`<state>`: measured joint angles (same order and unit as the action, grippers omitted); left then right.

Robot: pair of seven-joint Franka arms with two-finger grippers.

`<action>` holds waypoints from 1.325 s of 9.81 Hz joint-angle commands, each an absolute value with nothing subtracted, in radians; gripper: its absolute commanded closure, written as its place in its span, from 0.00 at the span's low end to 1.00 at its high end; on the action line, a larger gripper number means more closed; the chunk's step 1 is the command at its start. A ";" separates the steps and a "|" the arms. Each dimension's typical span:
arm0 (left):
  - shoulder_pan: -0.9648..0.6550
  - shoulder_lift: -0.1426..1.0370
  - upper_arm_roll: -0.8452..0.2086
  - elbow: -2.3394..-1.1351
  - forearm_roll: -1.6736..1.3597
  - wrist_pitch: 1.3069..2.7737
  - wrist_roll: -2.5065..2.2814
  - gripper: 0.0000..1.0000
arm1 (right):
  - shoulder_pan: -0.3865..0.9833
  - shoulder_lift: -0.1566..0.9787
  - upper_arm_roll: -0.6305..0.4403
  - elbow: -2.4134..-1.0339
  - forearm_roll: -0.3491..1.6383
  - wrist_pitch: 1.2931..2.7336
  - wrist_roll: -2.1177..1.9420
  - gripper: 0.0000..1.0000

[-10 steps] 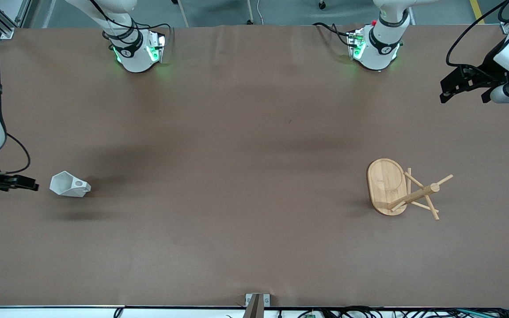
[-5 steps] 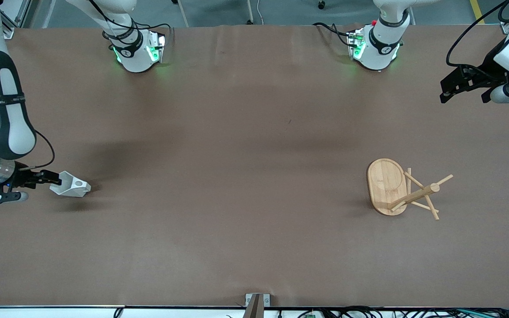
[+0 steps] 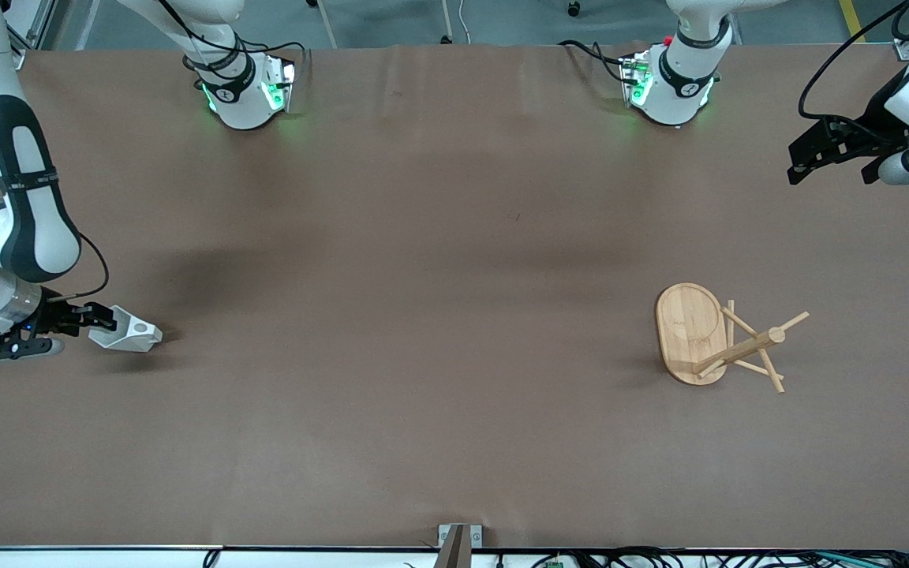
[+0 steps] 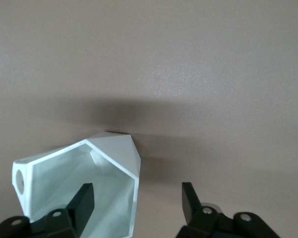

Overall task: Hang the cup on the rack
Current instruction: 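Close the right gripper on the white cup and lift it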

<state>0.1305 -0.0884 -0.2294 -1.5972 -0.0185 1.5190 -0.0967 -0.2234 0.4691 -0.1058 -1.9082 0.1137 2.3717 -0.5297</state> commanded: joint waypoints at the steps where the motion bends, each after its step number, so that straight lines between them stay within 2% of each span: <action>1: 0.135 -0.069 -0.232 -1.600 -0.028 1.500 -0.087 0.00 | -0.235 0.456 -0.094 -1.947 0.129 2.411 -0.546 0.93; 2: 0.130 -0.061 -0.232 -1.597 -0.025 1.500 -0.089 0.00 | -0.235 0.456 -0.094 -1.944 0.135 2.410 -0.540 1.00; 4: 0.132 -0.060 -0.233 -1.595 -0.023 1.500 -0.087 0.00 | -0.224 0.450 -0.094 -1.925 0.138 2.387 -0.513 1.00; 6: 0.132 -0.058 -0.233 -1.592 -0.023 1.500 -0.083 0.00 | -0.166 0.350 -0.090 -1.898 0.137 2.224 -0.467 1.00; 9: 0.135 -0.057 -0.233 -1.583 -0.025 1.502 -0.084 0.00 | -0.068 0.247 -0.089 -1.770 0.137 2.001 -0.448 1.00; 11: 0.124 -0.037 -0.242 -1.562 -0.028 1.502 -0.078 0.00 | 0.030 0.207 -0.086 -1.746 0.168 1.991 -0.317 1.00; 13: 0.107 -0.032 -0.259 -1.569 -0.034 1.500 -0.055 0.00 | 0.110 0.207 -0.086 -1.677 0.306 1.947 -0.206 1.00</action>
